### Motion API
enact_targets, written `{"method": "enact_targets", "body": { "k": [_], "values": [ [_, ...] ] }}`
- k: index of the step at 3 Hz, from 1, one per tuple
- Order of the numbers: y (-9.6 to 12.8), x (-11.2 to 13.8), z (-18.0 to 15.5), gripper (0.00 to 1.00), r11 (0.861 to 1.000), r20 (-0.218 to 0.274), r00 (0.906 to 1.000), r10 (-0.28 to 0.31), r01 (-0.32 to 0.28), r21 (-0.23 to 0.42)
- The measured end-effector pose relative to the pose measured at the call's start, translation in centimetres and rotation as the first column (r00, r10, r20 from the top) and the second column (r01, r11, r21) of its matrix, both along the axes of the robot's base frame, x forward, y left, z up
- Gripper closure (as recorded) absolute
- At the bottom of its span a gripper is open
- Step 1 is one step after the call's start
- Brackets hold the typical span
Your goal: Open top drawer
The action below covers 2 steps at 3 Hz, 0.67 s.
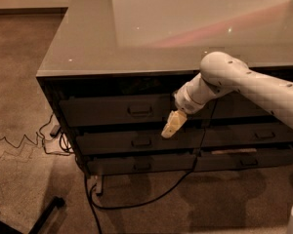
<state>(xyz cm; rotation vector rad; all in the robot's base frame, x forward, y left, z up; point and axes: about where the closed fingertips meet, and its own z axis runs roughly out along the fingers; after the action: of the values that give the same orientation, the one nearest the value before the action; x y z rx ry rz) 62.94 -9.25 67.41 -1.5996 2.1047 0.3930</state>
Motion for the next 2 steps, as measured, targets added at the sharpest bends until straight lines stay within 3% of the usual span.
{"method": "enact_targets", "body": {
  "k": [1, 2],
  "values": [
    [0.27, 0.07, 1.63, 0.00, 0.995, 0.067, 0.9939, 0.087, -0.083, -0.060],
    [0.54, 0.09, 1.99, 0.00, 0.967, 0.086, 0.9690, 0.231, -0.219, -0.132]
  ]
}}
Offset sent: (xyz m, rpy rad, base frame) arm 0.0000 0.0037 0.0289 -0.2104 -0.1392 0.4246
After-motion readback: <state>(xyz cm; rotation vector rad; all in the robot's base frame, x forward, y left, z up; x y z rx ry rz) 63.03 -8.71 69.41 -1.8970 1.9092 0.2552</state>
